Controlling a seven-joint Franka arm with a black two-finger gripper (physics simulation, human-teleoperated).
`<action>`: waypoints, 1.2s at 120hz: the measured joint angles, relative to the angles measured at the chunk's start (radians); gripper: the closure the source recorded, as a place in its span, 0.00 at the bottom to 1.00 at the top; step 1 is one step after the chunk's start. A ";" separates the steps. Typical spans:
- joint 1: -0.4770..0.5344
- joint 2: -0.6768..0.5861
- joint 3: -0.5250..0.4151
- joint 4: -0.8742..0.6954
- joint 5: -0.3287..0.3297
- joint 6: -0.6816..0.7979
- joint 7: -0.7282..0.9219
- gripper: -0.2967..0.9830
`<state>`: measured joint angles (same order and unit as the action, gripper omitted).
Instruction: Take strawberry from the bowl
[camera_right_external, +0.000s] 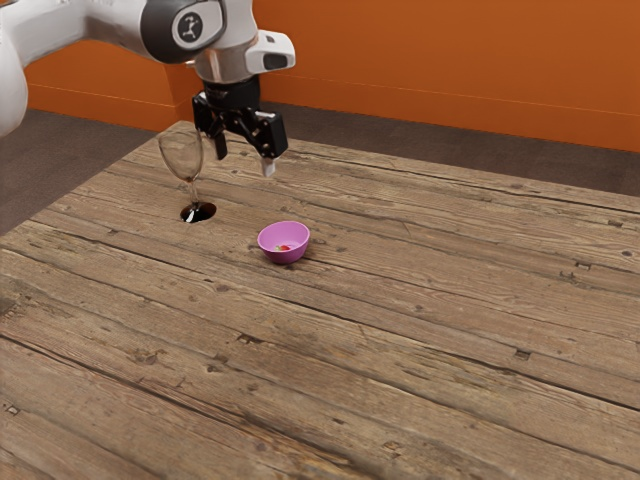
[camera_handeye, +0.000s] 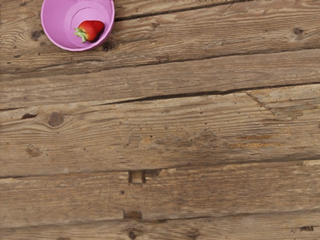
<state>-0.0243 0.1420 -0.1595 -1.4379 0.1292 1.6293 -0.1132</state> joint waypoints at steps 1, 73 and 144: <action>0.000 0.000 0.000 0.000 0.000 0.001 -0.001 0.23; 0.078 0.832 0.008 0.779 0.108 0.054 0.076 0.50; 0.129 1.049 -0.019 0.894 0.091 0.205 0.165 0.54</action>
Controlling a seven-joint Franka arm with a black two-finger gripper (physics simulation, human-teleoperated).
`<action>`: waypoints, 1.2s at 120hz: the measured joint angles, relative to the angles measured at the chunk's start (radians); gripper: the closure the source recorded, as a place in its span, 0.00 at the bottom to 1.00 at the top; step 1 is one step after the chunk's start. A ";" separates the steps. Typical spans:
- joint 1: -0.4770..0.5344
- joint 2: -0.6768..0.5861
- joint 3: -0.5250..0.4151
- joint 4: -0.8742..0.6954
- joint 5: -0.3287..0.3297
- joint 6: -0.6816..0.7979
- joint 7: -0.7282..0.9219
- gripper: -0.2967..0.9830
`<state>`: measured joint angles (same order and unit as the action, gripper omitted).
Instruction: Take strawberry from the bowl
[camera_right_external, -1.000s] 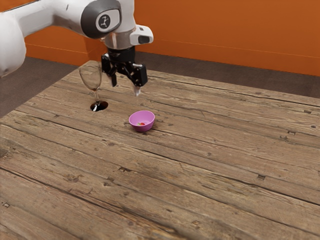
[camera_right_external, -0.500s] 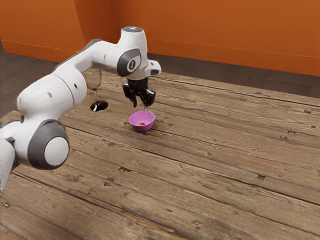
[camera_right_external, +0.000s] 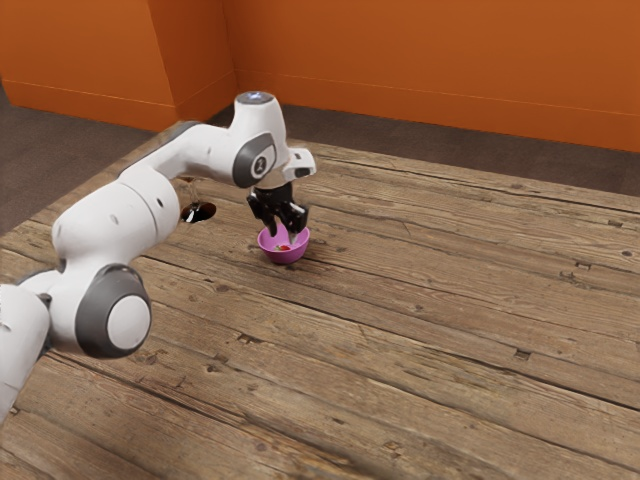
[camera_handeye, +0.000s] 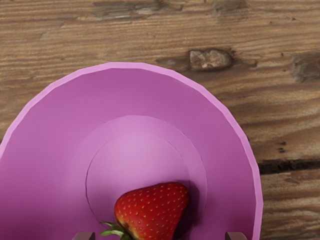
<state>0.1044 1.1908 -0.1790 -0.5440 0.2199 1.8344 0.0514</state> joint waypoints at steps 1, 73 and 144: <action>0.000 0.002 0.000 0.000 -0.001 0.002 0.001 0.54; 0.017 0.043 -0.010 -0.001 -0.015 0.070 0.030 0.68; 0.023 0.066 -0.013 0.039 -0.013 0.057 0.042 0.54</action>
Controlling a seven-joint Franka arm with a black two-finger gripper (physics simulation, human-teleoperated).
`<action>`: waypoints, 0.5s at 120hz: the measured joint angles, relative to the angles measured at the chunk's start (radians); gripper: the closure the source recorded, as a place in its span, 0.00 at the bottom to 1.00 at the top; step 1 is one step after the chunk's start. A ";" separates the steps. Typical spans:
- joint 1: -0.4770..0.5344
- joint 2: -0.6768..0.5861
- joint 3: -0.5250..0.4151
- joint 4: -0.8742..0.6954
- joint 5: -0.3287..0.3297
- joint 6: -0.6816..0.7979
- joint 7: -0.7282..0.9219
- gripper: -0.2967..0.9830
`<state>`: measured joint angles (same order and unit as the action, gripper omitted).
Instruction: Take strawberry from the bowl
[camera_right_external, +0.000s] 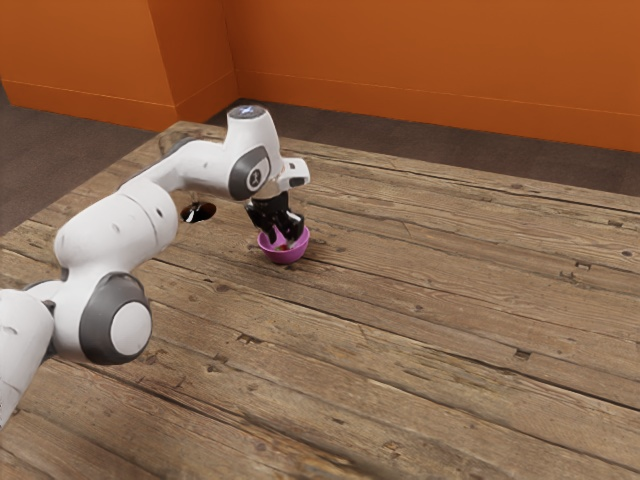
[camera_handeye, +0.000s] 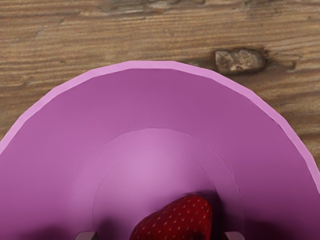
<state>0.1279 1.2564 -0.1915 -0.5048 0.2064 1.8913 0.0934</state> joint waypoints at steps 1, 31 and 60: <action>0.000 0.002 0.000 0.002 0.000 0.000 0.000 0.53; -0.001 0.024 -0.001 0.008 0.004 0.013 0.004 0.53; -0.002 0.022 0.000 0.006 0.010 0.017 0.004 0.71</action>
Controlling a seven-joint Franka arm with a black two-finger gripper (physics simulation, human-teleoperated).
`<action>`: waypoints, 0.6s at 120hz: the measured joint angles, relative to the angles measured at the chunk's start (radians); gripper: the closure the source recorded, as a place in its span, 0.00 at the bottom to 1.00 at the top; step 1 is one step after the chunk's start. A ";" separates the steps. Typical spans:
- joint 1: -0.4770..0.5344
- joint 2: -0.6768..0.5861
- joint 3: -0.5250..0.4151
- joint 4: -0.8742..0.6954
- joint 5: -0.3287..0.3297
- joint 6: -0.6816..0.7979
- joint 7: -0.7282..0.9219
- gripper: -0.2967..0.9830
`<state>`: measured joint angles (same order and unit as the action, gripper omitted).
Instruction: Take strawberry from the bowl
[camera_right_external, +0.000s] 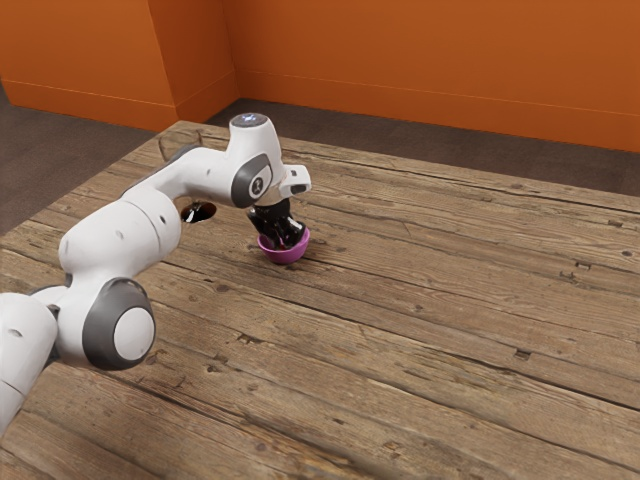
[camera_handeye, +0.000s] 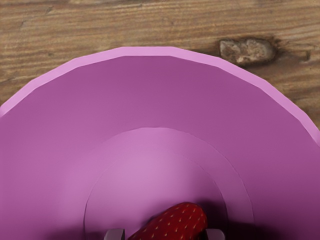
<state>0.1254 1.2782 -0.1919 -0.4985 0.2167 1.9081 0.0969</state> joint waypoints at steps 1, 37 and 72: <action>0.000 0.000 0.000 0.000 0.001 0.000 0.000 0.72; -0.045 -0.181 0.017 -0.130 0.018 0.003 -0.017 0.81; -0.190 -0.141 0.024 -0.183 0.028 0.084 -0.059 0.73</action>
<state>-0.0647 1.1372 -0.1679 -0.6814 0.2443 1.9920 0.0379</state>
